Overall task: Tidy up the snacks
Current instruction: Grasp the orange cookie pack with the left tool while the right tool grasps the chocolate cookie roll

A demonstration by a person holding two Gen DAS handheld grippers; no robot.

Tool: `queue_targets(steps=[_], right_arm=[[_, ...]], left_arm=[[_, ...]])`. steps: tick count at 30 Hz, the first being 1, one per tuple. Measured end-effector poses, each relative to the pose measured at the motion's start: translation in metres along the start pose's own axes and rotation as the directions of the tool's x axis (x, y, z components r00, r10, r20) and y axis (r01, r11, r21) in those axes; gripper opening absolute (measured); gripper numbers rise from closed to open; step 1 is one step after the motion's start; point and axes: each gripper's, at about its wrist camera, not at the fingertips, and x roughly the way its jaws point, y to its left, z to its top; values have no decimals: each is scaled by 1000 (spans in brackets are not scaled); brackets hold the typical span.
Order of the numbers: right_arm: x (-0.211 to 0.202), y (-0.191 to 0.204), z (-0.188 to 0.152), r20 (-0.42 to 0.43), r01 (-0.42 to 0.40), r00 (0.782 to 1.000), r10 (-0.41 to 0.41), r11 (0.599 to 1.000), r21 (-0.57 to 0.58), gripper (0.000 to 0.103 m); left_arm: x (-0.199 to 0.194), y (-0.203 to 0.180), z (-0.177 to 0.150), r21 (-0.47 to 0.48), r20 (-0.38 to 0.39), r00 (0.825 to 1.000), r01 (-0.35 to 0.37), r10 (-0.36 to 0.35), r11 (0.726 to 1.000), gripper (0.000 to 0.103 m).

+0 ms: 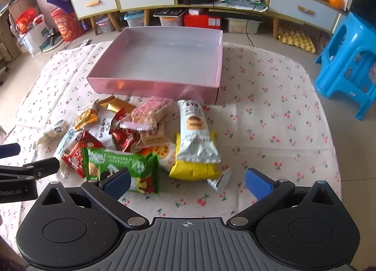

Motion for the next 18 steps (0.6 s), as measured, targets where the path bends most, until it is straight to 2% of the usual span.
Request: queue_targets(steps=[8, 11, 15, 18], right_arm=[[18, -21, 26, -8, -71, 997, 72, 992, 103, 103], [34, -34, 27, -6, -127, 992, 129, 980, 156, 102], [47, -49, 39, 13, -167, 986, 168, 964, 207, 99], [55, -57, 44, 24, -203, 979, 204, 946, 251, 96]], left_arm=[[25, 13, 17, 13, 6, 1000, 23, -23, 1000, 101], [44, 22, 22, 13, -26, 999, 40, -40, 999, 93], [64, 41, 30, -117, -66, 990, 117, -125, 986, 82], [70, 46, 37, -183, -54, 986, 146, -158, 972, 78]])
